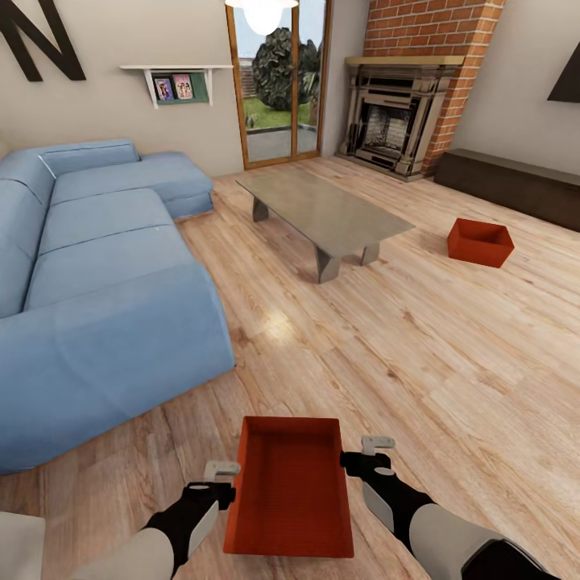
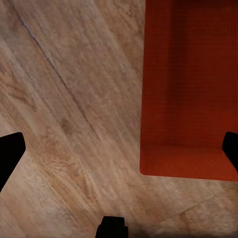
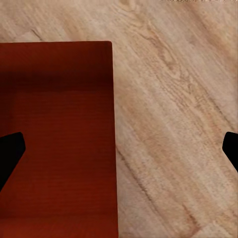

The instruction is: Move the two storage containers from the living room to the garage. In the garage, place one container on the floor and stack the other container on top of it (either order is fine).

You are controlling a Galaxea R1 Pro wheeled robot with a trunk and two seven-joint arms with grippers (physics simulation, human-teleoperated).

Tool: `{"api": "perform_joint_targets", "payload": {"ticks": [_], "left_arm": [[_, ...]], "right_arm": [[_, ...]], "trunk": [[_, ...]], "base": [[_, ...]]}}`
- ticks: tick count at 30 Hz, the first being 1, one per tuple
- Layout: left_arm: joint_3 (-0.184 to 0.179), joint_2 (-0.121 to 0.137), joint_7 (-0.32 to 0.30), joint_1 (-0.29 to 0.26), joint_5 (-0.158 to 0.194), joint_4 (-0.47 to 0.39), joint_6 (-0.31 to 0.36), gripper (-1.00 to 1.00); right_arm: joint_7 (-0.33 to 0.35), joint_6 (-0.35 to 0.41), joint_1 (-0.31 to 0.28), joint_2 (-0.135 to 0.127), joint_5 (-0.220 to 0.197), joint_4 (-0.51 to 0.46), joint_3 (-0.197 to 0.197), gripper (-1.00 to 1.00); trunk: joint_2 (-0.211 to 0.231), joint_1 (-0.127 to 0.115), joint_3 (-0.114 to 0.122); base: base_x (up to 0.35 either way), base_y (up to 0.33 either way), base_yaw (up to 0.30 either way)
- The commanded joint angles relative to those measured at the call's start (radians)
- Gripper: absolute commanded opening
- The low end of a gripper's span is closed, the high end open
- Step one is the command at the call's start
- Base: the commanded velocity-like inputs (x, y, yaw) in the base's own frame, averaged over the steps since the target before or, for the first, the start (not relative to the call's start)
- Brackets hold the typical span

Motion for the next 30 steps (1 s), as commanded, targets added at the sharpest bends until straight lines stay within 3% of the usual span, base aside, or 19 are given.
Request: {"api": "perform_joint_targets", "payload": {"ticks": [1,24,30], "left_arm": [[-0.004,0.0,0.004,0.0,0.0,0.005,-0.001,1.0],[0.001,-0.005,-0.005,-0.002,0.009,-0.005,-0.019,1.0],[-0.001,-0.018,0.002,-0.002,0.006,-0.005,-0.02,1.0]], "right_arm": [[-0.004,-0.006,-0.001,0.0,-0.011,0.0,0.009,1.0],[-0.03,-0.009,-0.001,-0.007,-0.009,0.0,0.009,1.0],[-0.041,-0.009,-0.001,-0.01,-0.009,0.0,0.009,1.0]], "trunk": [[0.0,0.0,-0.001],[0.0,0.0,-0.001],[-0.014,0.008,-0.007]], "base": [[0.0,0.0,0.0],[0.0,0.0,0.0],[0.0,0.0,0.0]]}}
